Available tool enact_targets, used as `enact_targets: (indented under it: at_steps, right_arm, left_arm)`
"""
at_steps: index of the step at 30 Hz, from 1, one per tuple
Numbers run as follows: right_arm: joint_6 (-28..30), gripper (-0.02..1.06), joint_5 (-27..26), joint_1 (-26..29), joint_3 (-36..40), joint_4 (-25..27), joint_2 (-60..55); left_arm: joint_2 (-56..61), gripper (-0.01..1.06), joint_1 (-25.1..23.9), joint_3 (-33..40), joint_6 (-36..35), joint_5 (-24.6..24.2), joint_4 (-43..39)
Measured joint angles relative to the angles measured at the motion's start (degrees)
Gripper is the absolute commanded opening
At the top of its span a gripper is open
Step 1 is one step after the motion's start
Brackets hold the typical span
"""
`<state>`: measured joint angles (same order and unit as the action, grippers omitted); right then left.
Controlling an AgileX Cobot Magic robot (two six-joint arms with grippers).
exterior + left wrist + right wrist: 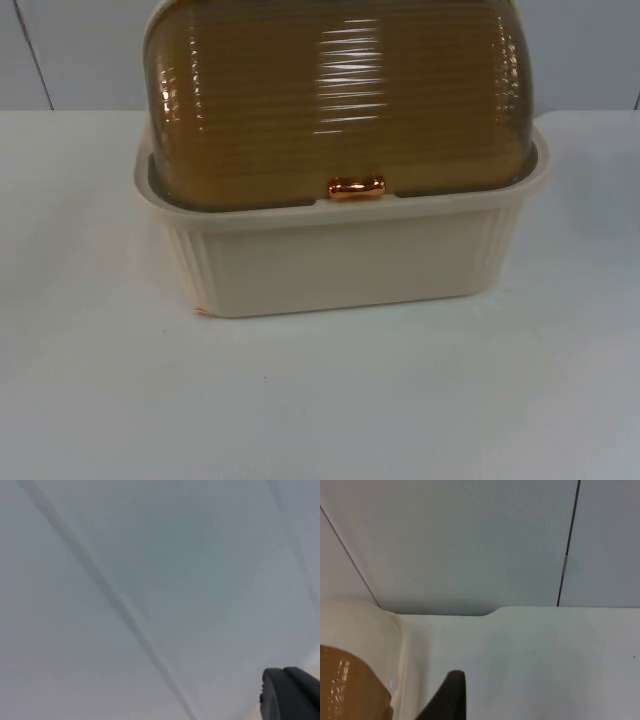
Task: Open the box lid with the left hand, place the block into the box with the right hand, then close the box lid with the left hand.
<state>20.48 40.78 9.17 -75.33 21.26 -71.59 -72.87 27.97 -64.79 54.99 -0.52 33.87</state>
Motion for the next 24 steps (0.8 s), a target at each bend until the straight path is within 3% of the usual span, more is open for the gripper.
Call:
enact_targets:
  at_steps: [2,6,7,9,12,14,17,21,24]
  right_arm:
    - [0.00,1.05,0.00,0.00,0.00,0.11,0.00]
    - [0.04,1.05,0.00,0.00,0.00,0.13,0.00]
    - [0.04,1.05,0.00,0.00,0.00,0.13,0.00]
    - [0.04,1.05,0.00,0.00,0.00,0.63,0.00]
    - [0.04,1.05,0.00,0.00,0.00,1.24,0.00]
    - [0.04,1.05,0.00,0.00,0.00,1.24,0.00]
    - [0.04,1.05,0.00,0.00,0.00,1.34,0.00]
    - [0.04,1.05,0.00,0.00,0.00,1.36,0.00]
    - [0.04,1.05,0.00,0.00,0.00,1.36,0.00]
  left_arm:
    - [1.02,0.00,-2.74,0.00,-0.33,0.00,2.33]
    - [3.38,0.00,-18.50,0.00,-1.26,-2.86,13.54]
    - [3.38,0.00,-18.50,0.00,-1.26,-2.86,13.54]
    - [3.46,0.00,-28.28,0.00,-1.48,-6.45,17.10]
    - [3.12,0.00,-34.39,0.00,-1.63,-8.30,18.39]
    - [3.12,0.00,-36.09,0.00,-1.63,-9.09,18.74]
    - [2.91,0.00,-38.22,0.11,-1.68,-15.41,18.31]
    - [1.02,0.00,-38.44,0.11,-3.01,-23.09,18.07]
    - [-0.72,0.00,-38.44,0.21,-4.45,-25.72,17.97]
